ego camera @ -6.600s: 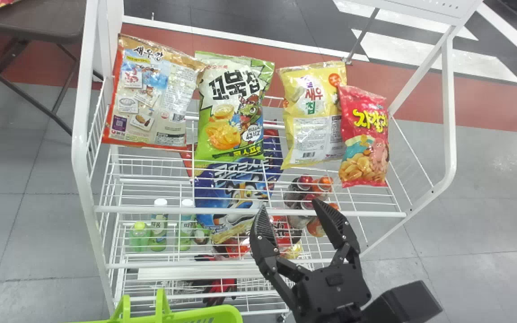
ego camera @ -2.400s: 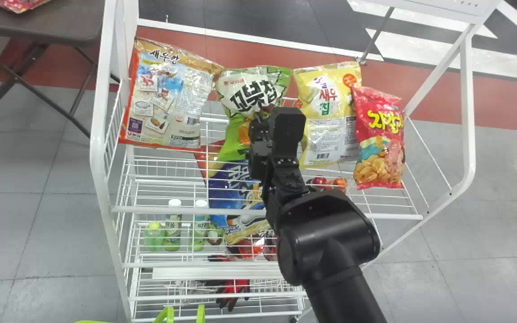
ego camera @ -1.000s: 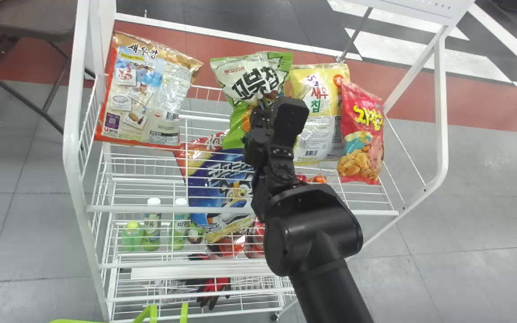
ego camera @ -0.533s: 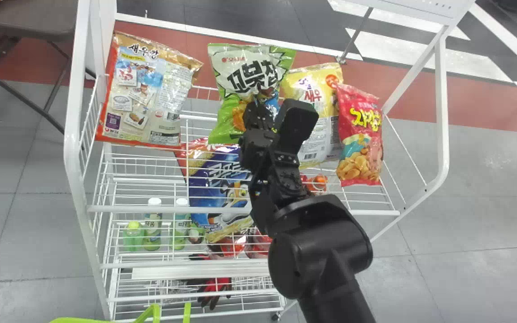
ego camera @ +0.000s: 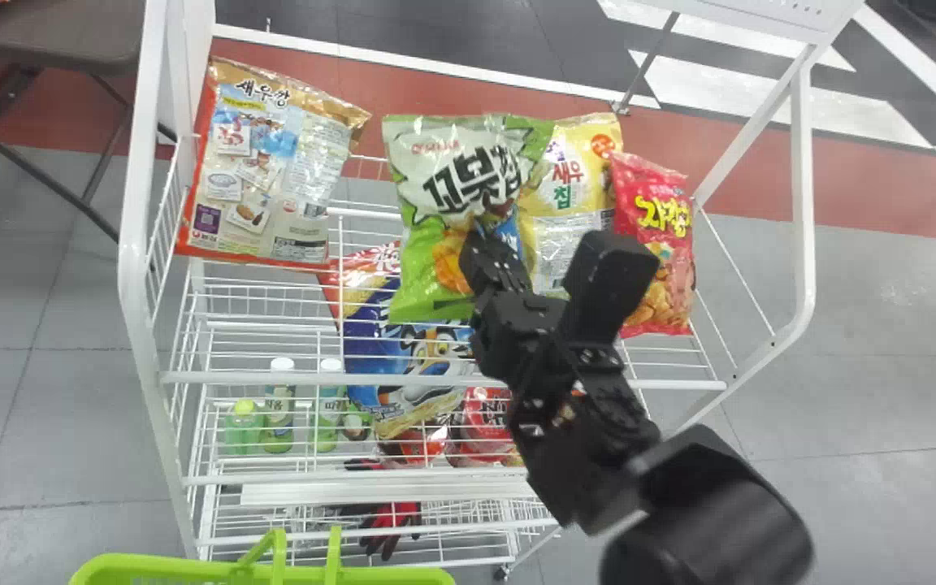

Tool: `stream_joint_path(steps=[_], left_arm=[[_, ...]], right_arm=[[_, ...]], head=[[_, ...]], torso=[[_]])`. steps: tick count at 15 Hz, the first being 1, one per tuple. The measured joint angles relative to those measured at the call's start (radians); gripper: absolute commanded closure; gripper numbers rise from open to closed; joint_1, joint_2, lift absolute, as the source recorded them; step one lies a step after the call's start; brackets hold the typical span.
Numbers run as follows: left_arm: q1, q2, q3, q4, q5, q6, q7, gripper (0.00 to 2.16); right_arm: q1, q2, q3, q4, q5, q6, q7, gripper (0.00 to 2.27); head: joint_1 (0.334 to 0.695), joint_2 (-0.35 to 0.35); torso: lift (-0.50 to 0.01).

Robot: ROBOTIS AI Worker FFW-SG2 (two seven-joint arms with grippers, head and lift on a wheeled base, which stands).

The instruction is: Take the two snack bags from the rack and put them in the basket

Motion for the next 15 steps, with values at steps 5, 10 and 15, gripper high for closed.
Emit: stream_joint_path(steps=[5,10,15], left_arm=[[-0.051,-0.017,0.018,0.018,0.007,-0.006,0.012,1.87],[-0.068,-0.032,0.046,0.038,0.013,-0.019,0.011,1.87],[-0.071,-0.041,0.059,0.042,0.014,-0.028,0.011,1.87]], right_arm=[[0.173,-0.076,-0.155,-0.242,-0.18,0.459,0.043,1.98],[0.218,-0.081,-0.258,-0.378,-0.316,0.939,0.072,1.98],[0.254,0.009,-0.199,-0.395,-0.331,1.065,0.131,1.98]], head=[[0.695,-0.35],[0.695,-0.35],[0.695,-0.35]], torso=[[-0.011],[-0.011],[-0.011]])
